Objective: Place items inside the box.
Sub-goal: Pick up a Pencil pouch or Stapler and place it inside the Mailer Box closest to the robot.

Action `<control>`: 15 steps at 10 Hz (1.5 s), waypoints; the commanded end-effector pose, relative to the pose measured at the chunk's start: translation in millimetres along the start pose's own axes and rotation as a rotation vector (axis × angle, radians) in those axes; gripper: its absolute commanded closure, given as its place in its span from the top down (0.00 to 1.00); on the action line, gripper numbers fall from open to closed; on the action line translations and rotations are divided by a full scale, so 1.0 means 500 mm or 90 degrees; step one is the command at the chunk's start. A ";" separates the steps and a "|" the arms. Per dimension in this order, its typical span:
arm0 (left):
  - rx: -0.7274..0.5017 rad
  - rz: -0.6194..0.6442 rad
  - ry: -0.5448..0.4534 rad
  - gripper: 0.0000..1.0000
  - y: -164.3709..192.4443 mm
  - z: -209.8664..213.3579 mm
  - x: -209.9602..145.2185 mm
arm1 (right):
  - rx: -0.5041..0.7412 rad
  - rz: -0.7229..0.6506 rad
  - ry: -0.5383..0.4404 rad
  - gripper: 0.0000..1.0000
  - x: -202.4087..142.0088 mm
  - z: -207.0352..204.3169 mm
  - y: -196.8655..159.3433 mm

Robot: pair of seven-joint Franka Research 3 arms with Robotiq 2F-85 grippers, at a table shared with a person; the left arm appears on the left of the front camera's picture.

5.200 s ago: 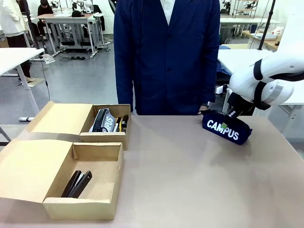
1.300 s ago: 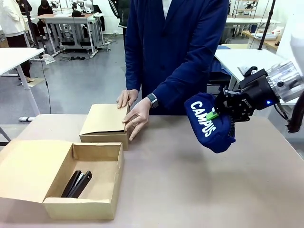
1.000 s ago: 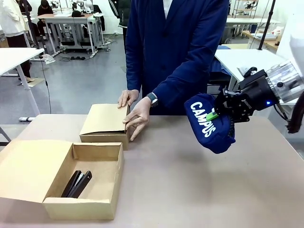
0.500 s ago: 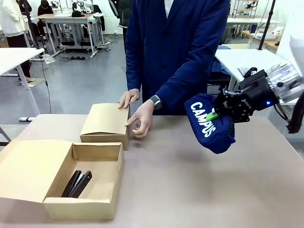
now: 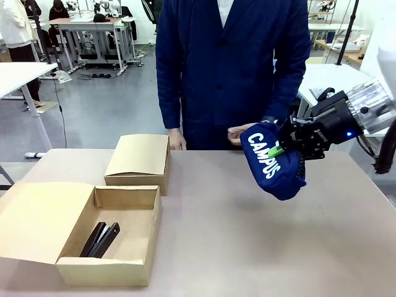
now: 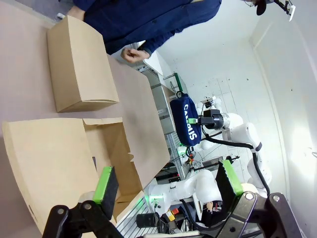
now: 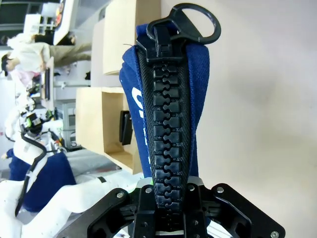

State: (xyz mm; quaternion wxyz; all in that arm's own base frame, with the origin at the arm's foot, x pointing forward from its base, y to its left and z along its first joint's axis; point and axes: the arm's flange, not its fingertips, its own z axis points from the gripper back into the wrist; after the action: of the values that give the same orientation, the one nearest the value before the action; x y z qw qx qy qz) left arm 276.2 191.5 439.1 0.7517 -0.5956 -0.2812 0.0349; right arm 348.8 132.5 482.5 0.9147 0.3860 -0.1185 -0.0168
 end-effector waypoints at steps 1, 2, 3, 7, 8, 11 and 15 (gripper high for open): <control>-0.013 -0.013 -0.009 1.00 -0.003 -0.001 0.001 | -0.001 -0.069 -0.010 0.08 -0.046 -0.060 0.112; -0.013 -0.013 -0.009 1.00 -0.003 -0.001 0.001 | 0.001 -0.093 -0.012 0.08 -0.079 -0.108 0.185; -0.013 -0.013 -0.009 1.00 -0.003 -0.001 0.001 | -0.005 -0.144 -0.019 0.08 -0.108 -0.162 0.252; -0.013 -0.013 -0.009 1.00 -0.003 -0.001 0.001 | 0.006 -0.100 -0.004 0.08 -0.223 -0.443 0.481; -0.013 -0.013 -0.009 1.00 -0.003 -0.001 0.001 | -0.001 -0.097 -0.018 0.08 -0.226 -0.506 0.506; -0.013 -0.013 -0.009 1.00 -0.003 -0.001 0.001 | 0.025 -0.097 0.032 0.08 -0.279 -0.420 0.481; -0.013 -0.013 -0.009 1.00 -0.003 -0.001 0.001 | 0.010 -0.147 -0.068 0.08 -0.265 -0.539 0.492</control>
State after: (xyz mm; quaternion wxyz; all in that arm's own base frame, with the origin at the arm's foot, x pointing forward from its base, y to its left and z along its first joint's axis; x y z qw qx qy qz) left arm 276.2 191.5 439.2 0.7518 -0.5954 -0.2813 0.0346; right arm 265.5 481.3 450.2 0.8984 0.4129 -0.1037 -0.1081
